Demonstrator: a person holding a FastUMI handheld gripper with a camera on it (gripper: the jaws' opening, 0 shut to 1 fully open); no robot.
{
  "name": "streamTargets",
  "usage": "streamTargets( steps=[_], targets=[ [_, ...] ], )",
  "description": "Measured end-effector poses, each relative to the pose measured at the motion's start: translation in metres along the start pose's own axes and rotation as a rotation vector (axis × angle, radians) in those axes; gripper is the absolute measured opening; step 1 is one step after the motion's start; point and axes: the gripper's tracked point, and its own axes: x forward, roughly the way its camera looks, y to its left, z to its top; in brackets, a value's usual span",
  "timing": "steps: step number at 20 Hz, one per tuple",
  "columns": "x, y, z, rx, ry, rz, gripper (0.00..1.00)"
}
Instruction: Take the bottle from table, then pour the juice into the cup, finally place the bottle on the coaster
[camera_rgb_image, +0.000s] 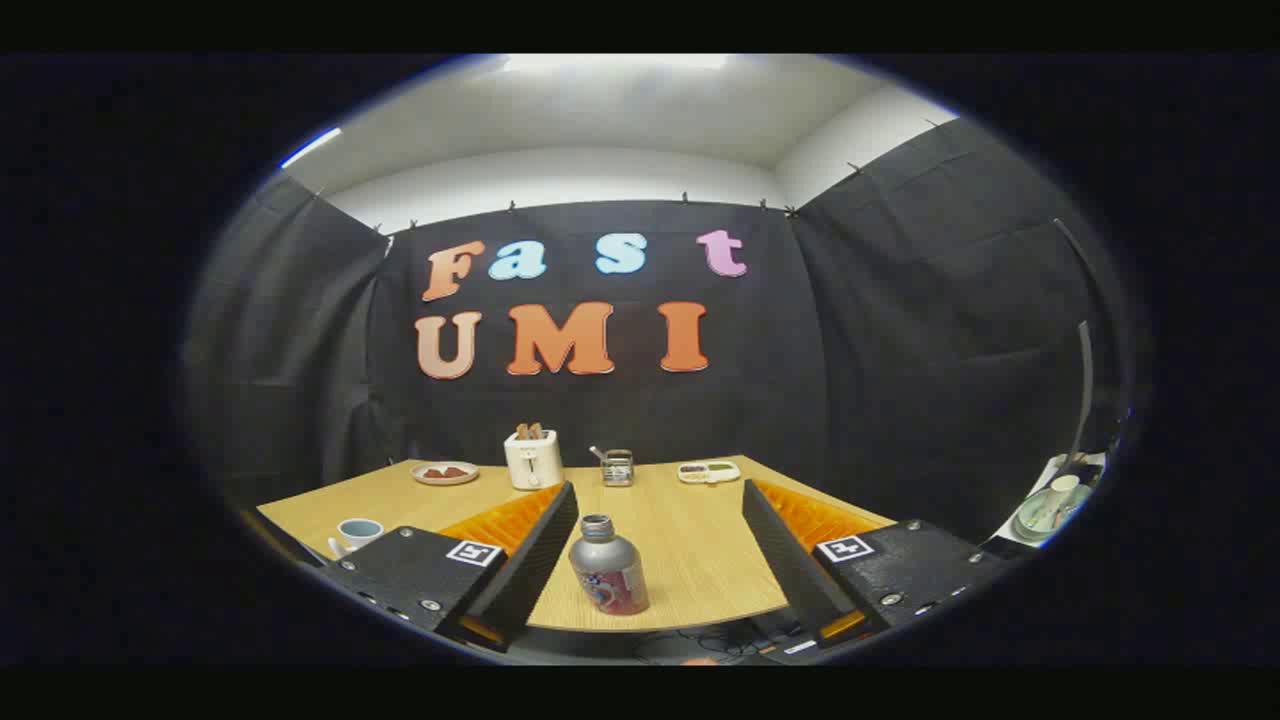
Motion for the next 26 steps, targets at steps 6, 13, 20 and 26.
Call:
streamTargets(
  steps=[6,13,20,26],
  targets=[
    [0.007,-0.002,-0.014,-0.065,0.021,-0.023,0.98],
    [0.012,0.006,-0.016,-0.036,0.023,-0.002,0.98],
    [0.009,0.002,-0.011,-0.038,0.019,-0.004,0.98],
    [0.013,-0.002,-0.013,-0.032,0.033,-0.028,0.98]
  ],
)
